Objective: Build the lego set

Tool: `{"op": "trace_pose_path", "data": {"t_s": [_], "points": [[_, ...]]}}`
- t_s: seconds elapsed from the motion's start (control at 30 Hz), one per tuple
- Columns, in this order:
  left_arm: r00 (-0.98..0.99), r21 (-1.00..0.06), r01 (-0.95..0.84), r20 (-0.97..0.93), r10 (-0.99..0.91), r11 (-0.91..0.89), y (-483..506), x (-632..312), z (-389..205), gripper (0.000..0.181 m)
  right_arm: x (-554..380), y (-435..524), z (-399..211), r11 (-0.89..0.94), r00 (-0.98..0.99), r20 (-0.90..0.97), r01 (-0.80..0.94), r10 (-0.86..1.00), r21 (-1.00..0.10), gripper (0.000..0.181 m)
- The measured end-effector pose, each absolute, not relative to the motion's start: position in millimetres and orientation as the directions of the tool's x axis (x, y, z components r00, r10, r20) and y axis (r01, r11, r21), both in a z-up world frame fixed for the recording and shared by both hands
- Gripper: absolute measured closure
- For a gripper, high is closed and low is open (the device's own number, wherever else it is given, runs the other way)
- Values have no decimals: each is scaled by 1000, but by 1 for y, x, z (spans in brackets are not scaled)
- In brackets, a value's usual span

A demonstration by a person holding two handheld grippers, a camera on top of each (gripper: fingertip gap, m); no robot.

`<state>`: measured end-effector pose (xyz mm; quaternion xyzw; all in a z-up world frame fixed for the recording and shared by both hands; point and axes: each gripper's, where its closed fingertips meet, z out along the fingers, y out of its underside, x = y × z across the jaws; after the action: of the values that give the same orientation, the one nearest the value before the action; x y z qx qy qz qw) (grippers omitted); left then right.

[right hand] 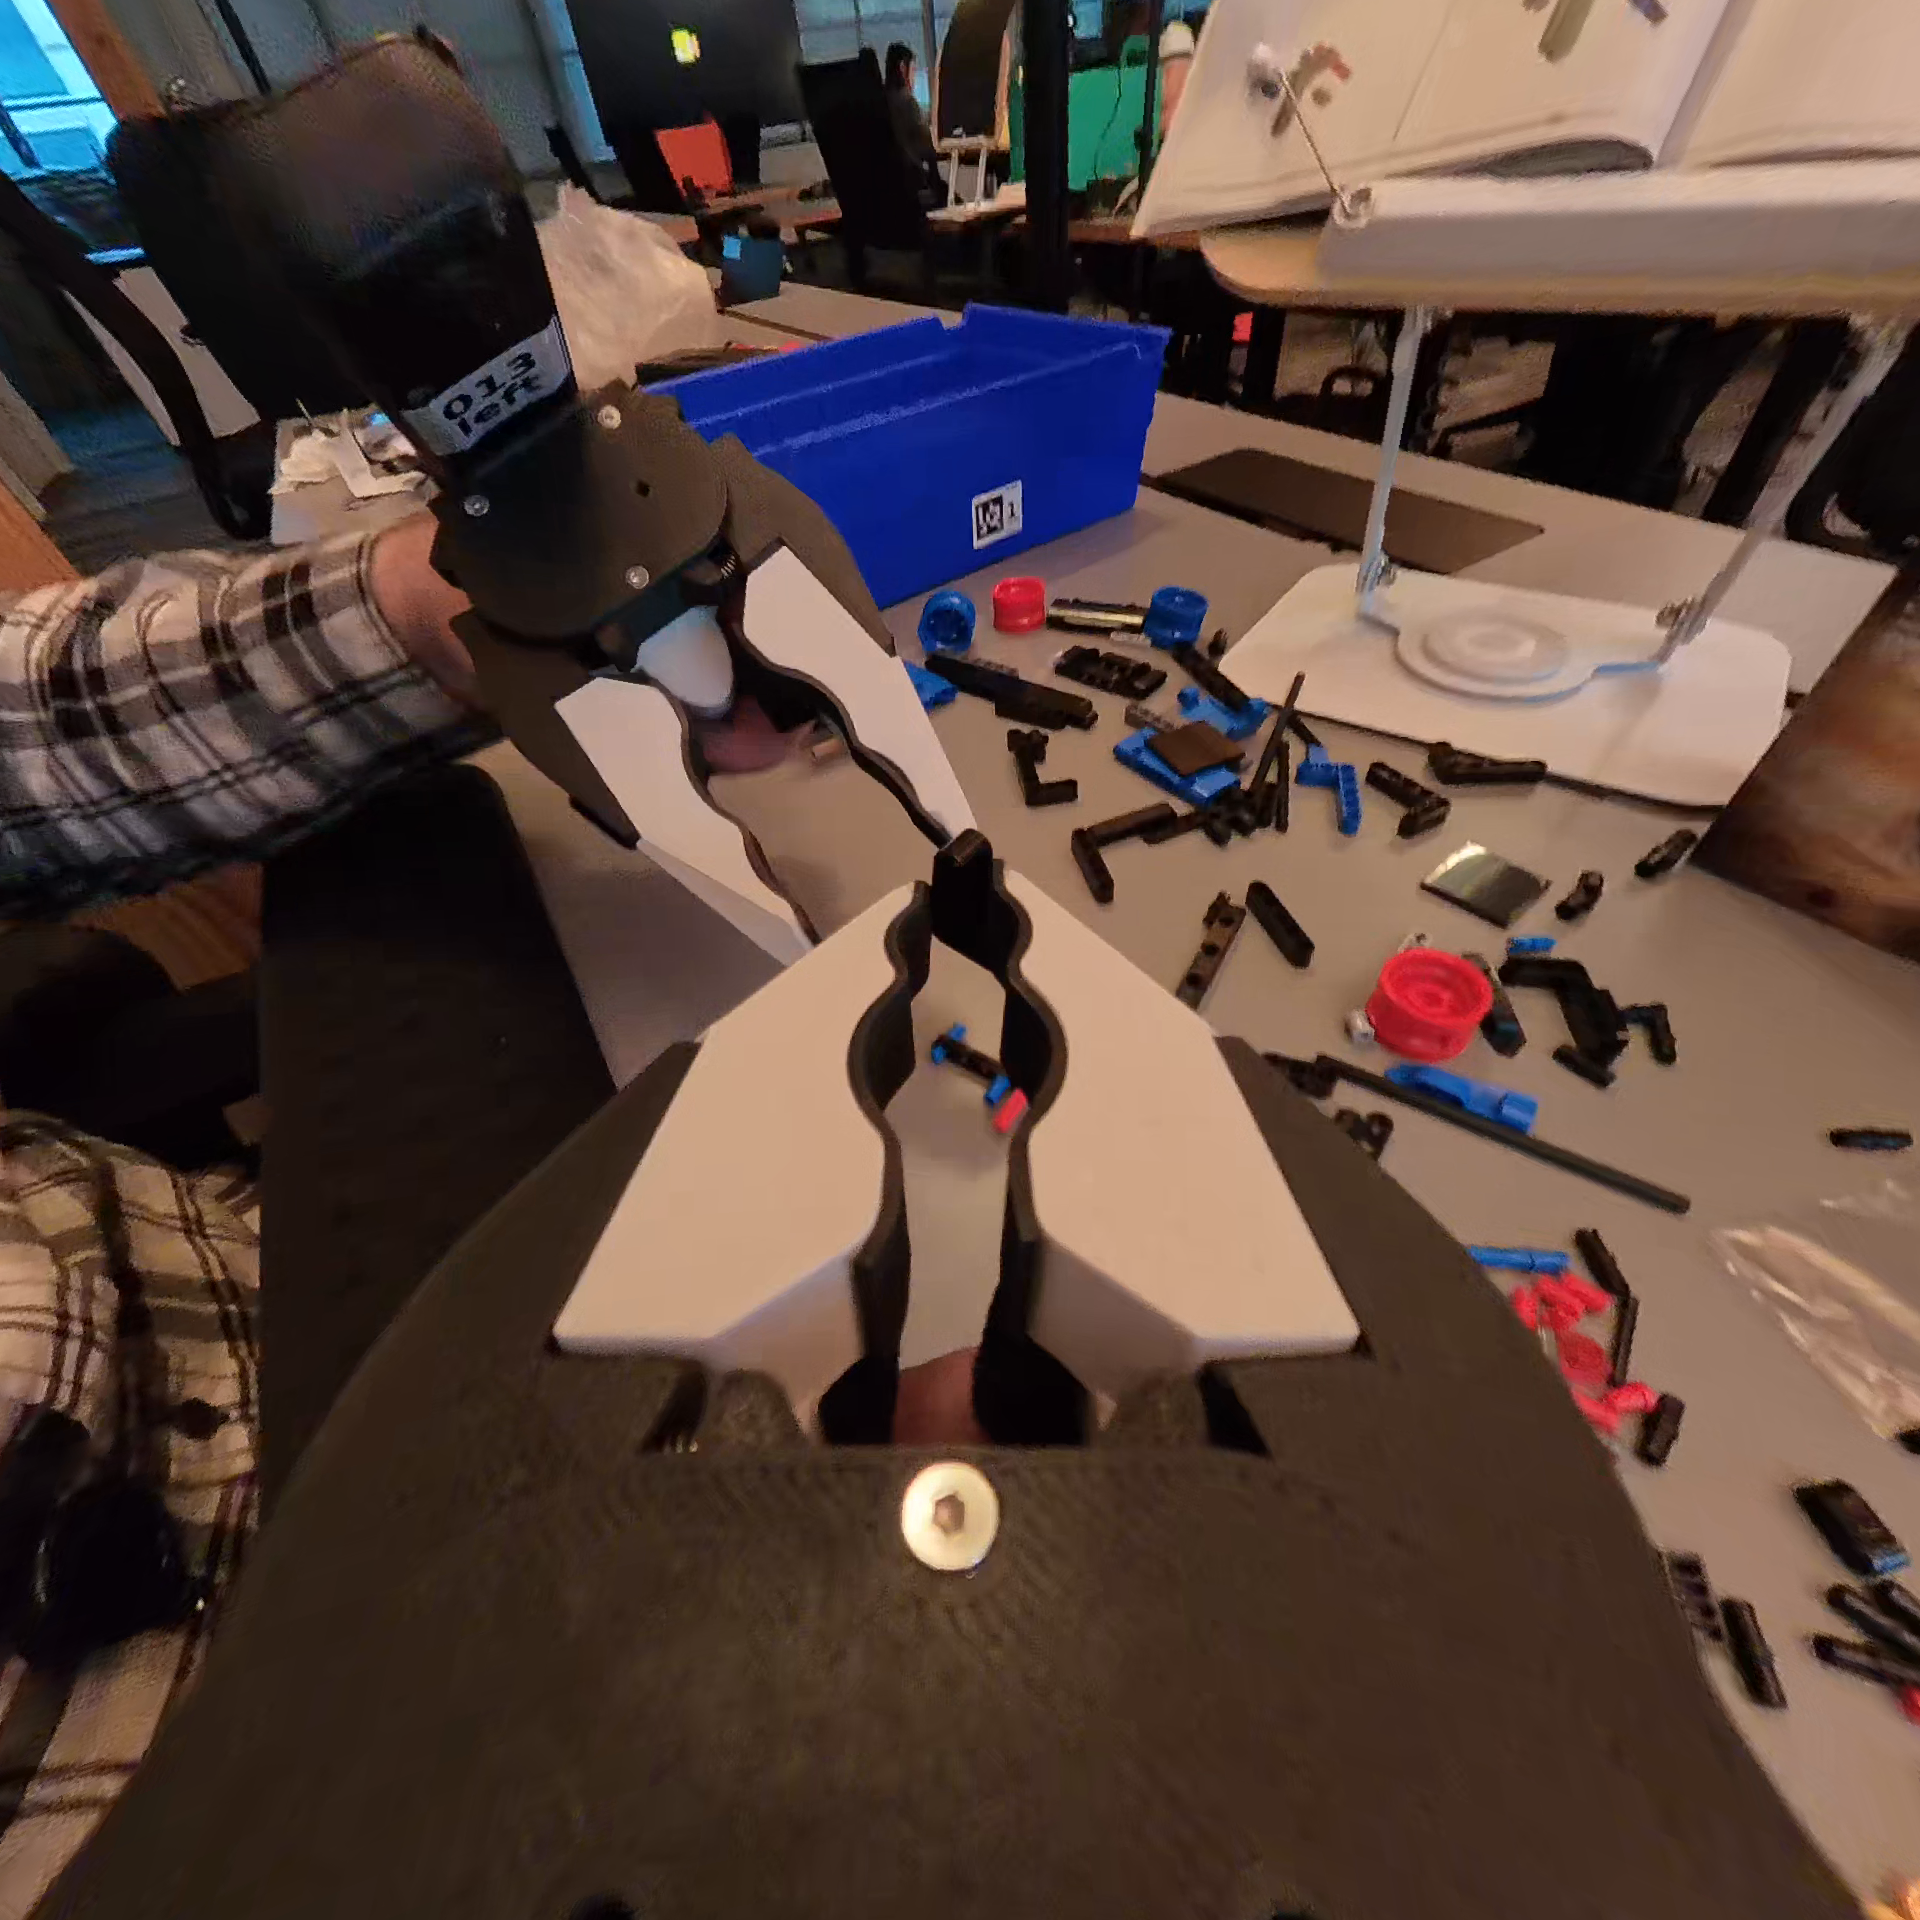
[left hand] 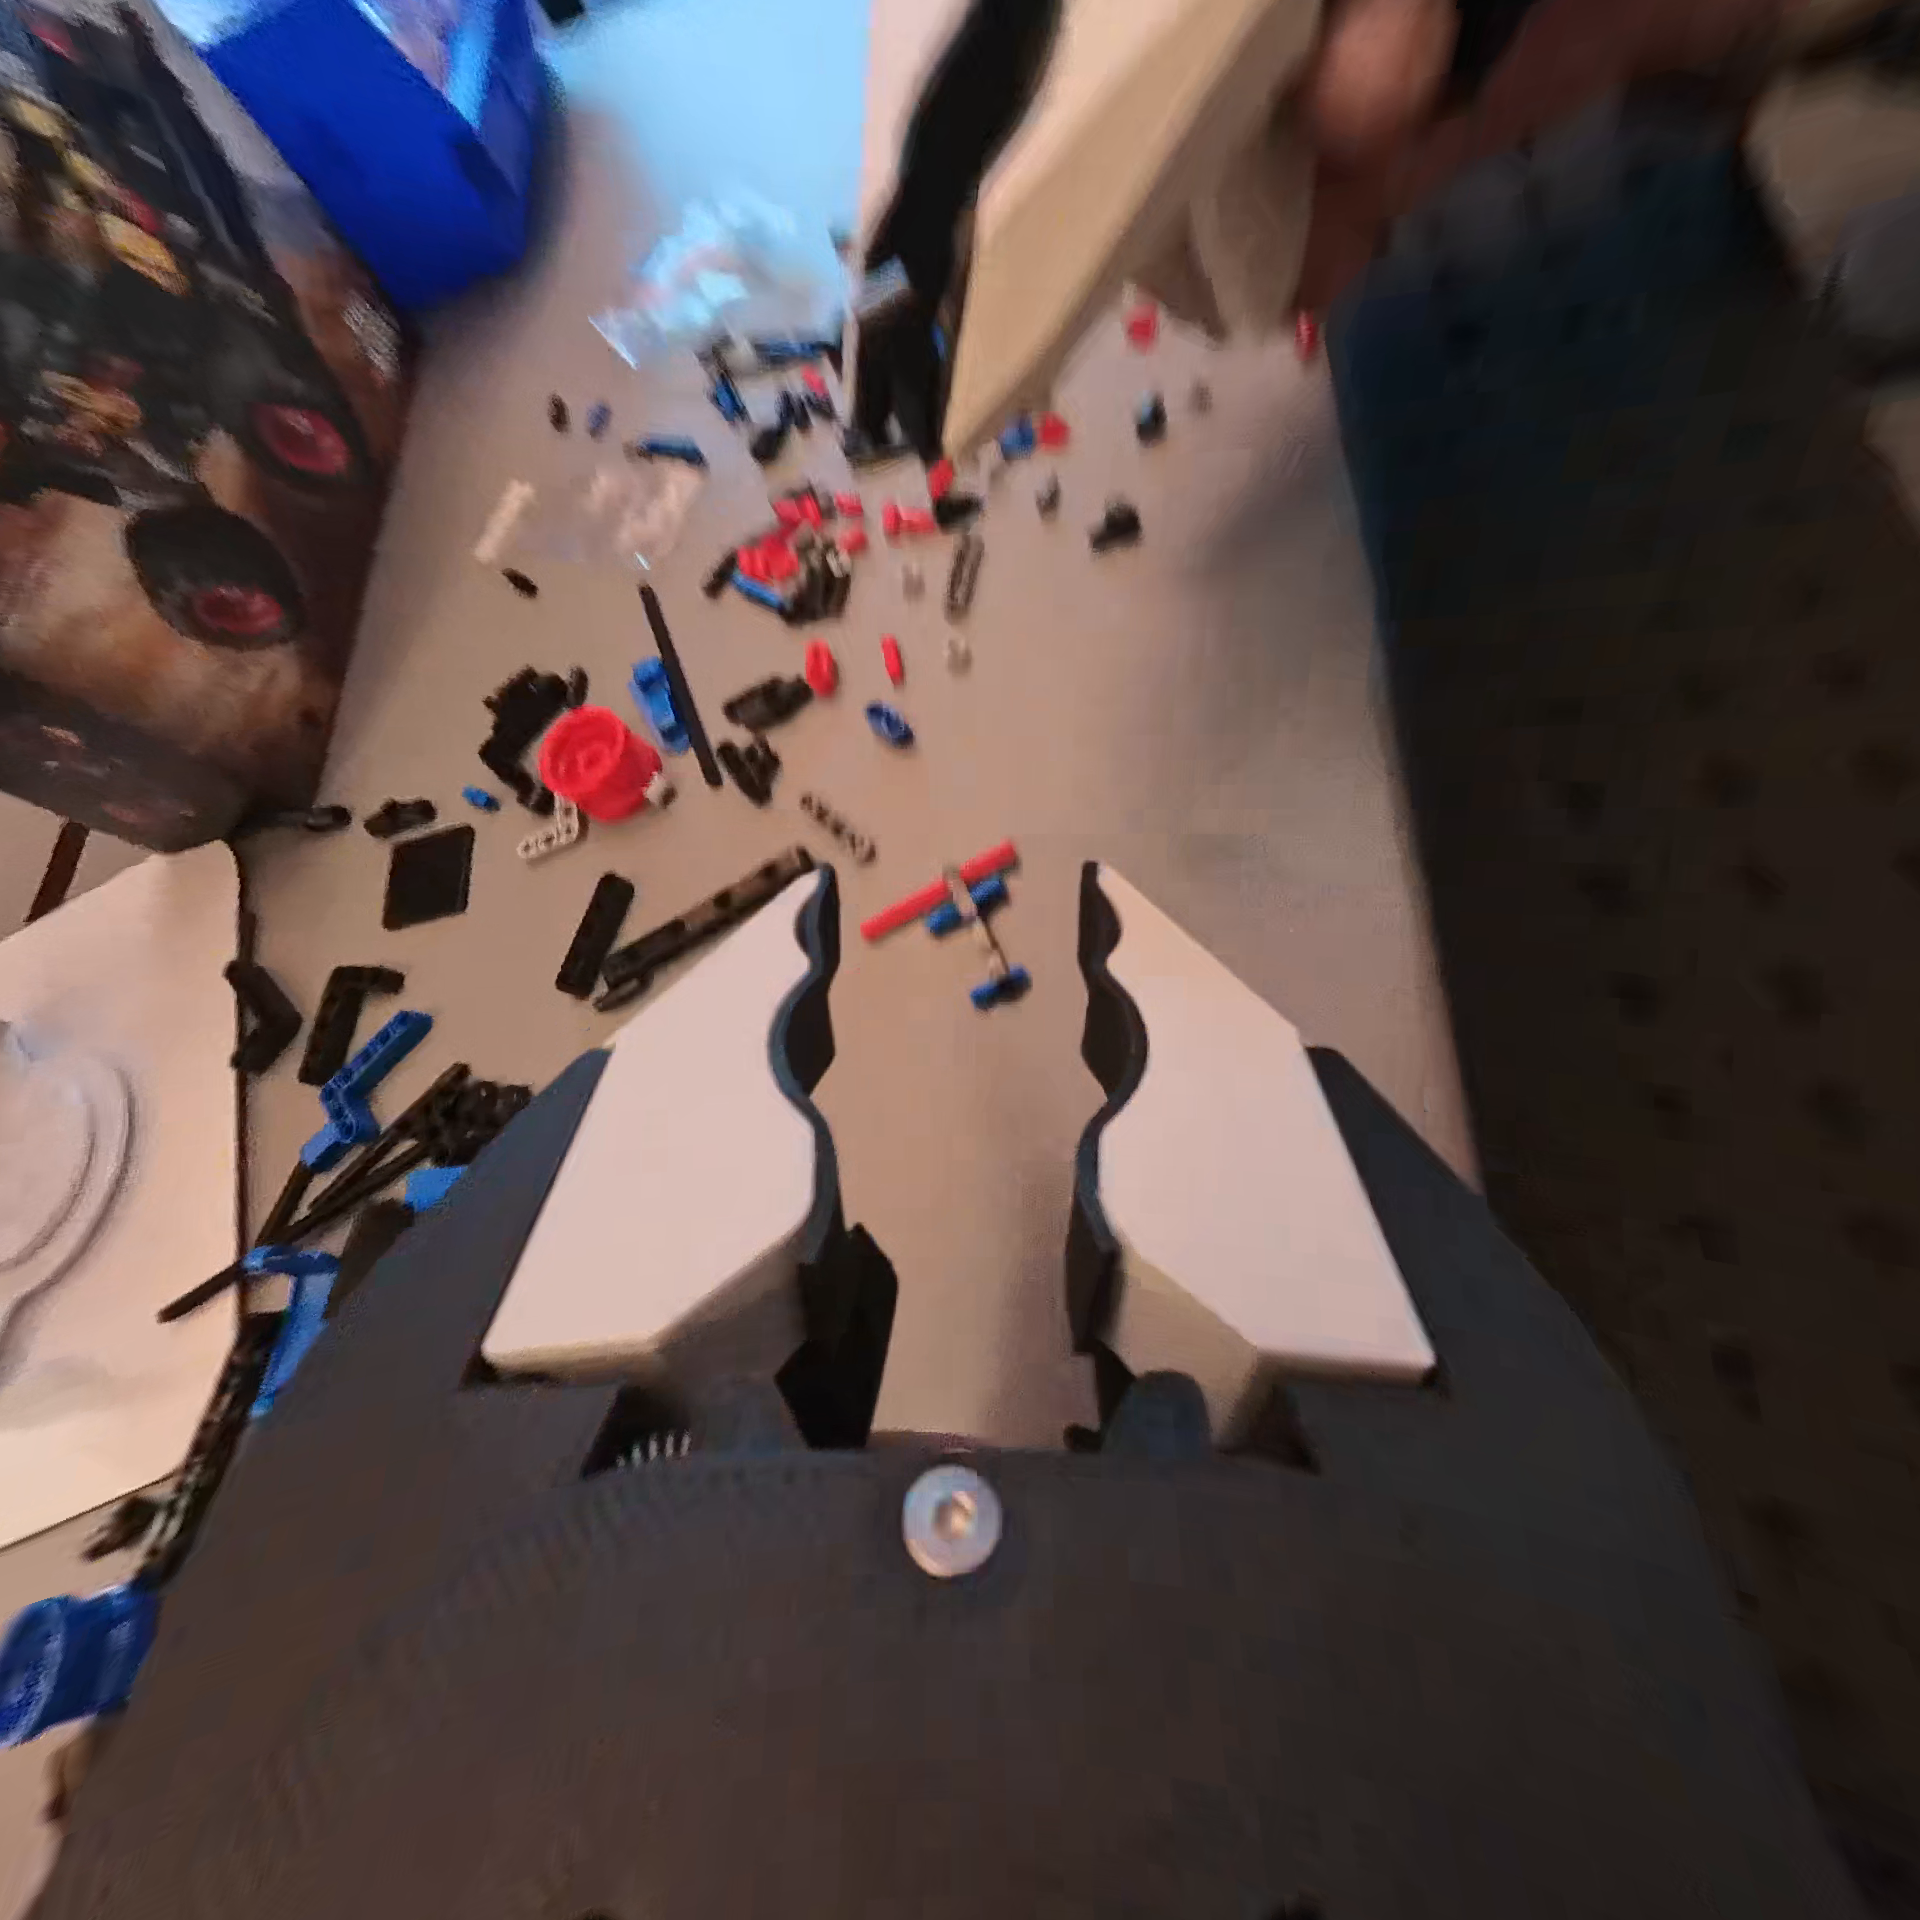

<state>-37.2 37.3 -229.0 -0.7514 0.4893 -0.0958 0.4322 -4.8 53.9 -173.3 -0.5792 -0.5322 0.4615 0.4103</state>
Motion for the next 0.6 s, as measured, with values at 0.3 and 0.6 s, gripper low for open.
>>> {"op": "trace_pose_path", "data": {"t_s": [0.3, 0.6], "points": [[198, -506, -862, -331, -923, -3, 51, -42, -267, 128, 3, 54, -198, -177, -50, -200, 293, 979, -940, 174], [157, -490, -871, -204, -966, -38, 50, -35, -286, 153, 10, 59, -205, -226, -63, -256, 304, 965, -925, 174]]}}
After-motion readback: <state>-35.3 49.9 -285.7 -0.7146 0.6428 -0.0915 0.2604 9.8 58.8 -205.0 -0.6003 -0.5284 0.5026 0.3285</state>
